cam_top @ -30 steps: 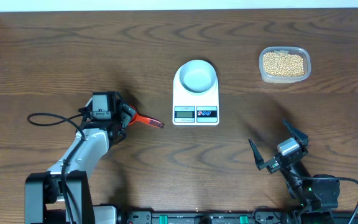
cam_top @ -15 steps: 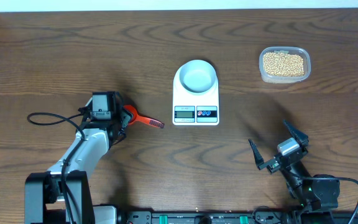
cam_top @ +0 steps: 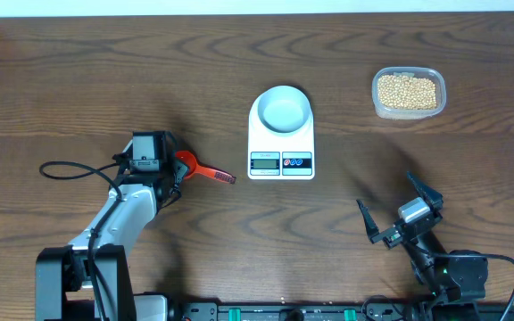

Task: Scoop item into bowl and weigh 50g on scale
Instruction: 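Lower the left gripper and pinch the red scoop's rim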

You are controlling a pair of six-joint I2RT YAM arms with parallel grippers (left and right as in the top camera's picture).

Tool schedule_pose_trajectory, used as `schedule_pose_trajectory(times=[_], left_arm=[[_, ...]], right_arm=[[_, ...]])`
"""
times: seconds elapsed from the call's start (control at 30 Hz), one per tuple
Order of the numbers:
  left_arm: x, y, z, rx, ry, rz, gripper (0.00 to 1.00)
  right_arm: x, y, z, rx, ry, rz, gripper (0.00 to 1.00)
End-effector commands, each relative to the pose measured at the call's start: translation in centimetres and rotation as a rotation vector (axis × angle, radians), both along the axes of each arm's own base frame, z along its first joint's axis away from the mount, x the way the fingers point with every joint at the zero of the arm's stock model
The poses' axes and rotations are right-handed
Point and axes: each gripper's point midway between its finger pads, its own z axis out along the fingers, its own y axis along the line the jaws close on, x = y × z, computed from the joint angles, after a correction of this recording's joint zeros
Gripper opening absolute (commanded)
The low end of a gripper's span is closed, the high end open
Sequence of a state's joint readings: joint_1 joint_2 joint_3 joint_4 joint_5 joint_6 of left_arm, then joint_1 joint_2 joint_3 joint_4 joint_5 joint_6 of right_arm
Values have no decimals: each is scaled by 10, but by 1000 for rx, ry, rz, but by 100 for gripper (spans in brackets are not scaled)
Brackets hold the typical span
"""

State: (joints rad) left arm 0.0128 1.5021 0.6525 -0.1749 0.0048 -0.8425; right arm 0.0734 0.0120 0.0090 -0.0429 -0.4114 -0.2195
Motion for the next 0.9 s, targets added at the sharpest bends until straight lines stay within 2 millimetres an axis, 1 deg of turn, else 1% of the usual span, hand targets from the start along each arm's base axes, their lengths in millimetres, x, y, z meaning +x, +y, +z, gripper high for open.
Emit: schedule_pose_trajectory(times=[0.0, 0.33, 0.43, 0.47, 0.5, 0.6, 0.73, 0.87], left_arm=[[6, -1, 3, -13, -11, 4, 53], [5, -2, 3, -13, -7, 3, 43], [5, -7, 3, -13, -7, -14, 43], [5, -13, 2, -12, -6, -33, 43], [4, -15, 2, -10, -4, -39, 43], [2, -17, -3, 4, 12, -47, 42], [-1, -16, -11, 10, 37, -44, 38], [-2, -15, -14, 13, 49, -43, 38]], right_arm=[[-1, 2, -1, 2, 2, 11, 99], [-1, 2, -1, 2, 2, 11, 99], [-1, 2, -1, 2, 2, 11, 99], [-1, 2, -1, 2, 2, 11, 99], [-1, 2, -1, 2, 2, 11, 99], [-1, 2, -1, 2, 2, 11, 99], [-1, 2, -1, 2, 2, 11, 99], [-1, 2, -1, 2, 2, 11, 99]])
